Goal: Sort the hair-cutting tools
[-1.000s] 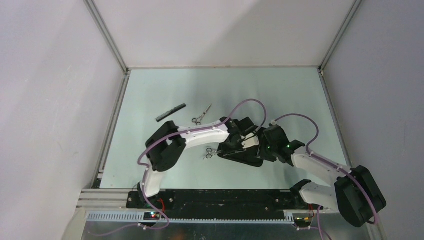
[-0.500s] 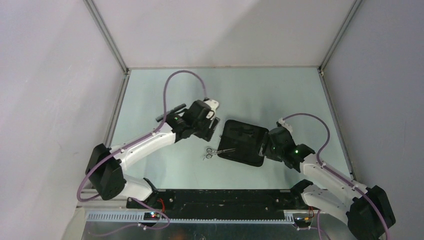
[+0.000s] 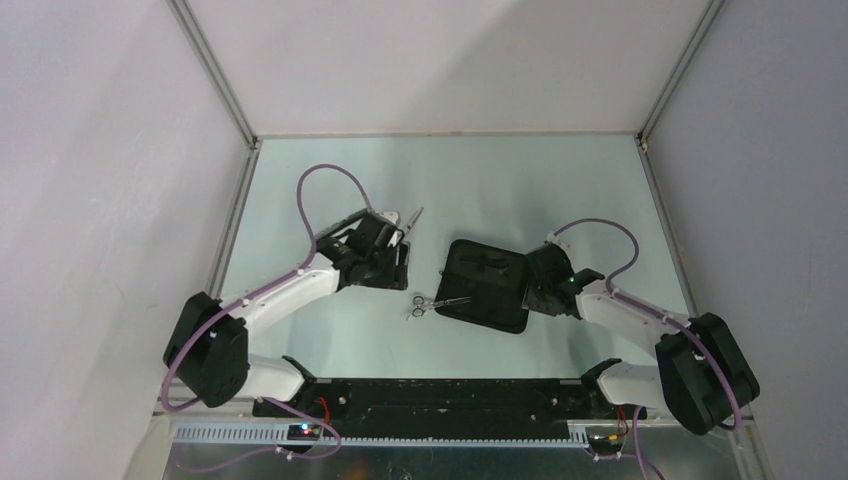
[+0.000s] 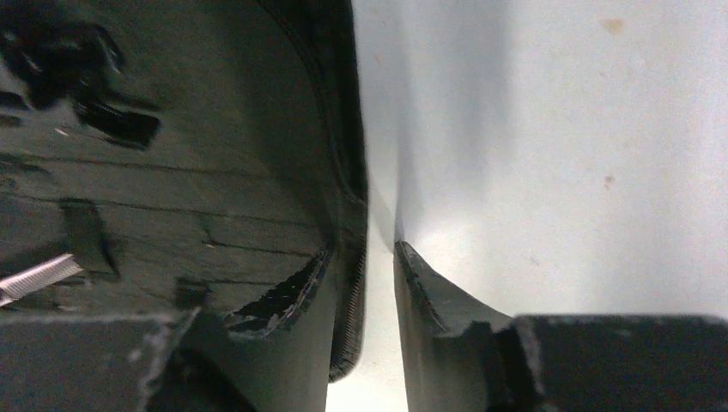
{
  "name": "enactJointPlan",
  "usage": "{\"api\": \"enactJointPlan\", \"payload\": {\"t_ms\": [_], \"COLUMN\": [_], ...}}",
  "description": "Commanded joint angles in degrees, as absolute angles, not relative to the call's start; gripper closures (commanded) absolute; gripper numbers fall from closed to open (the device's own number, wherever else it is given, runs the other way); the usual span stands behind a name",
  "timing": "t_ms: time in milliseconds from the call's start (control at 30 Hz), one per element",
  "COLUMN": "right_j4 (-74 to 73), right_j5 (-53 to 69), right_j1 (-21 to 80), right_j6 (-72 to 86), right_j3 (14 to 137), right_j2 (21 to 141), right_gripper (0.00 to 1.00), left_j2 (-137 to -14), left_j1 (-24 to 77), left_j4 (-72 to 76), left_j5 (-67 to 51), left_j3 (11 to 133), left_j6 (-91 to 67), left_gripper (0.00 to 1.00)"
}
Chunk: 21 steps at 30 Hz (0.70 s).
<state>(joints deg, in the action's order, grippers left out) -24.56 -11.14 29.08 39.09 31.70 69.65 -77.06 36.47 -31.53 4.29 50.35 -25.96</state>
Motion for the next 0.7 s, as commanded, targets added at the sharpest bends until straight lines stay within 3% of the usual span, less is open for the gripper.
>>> {"api": "enactJointPlan", "payload": {"t_ms": [0, 233, 667], "right_j4": [-19.6, -17.0, -16.5], "right_j5": [-9.8, -8.7, -9.1], "right_j1": [29.0, 30.3, 31.1], "right_j6": [36.0, 33.9, 35.0], "right_j3": [34.0, 34.0, 33.9], "right_j2": [72.7, 75.9, 76.7], "right_gripper": [0.69, 0.94, 0.99], "left_j2": [-79.5, -84.8, -91.2], "left_j1": [35.8, 35.7, 35.7], "left_j4": [-29.5, -29.2, -30.1], "left_j5": [1.1, -4.1, -10.3], "left_j3": [50.5, 51.3, 54.1], "left_j6": [-29.2, -29.7, -29.0], "left_gripper": [0.3, 0.35, 0.55]}}
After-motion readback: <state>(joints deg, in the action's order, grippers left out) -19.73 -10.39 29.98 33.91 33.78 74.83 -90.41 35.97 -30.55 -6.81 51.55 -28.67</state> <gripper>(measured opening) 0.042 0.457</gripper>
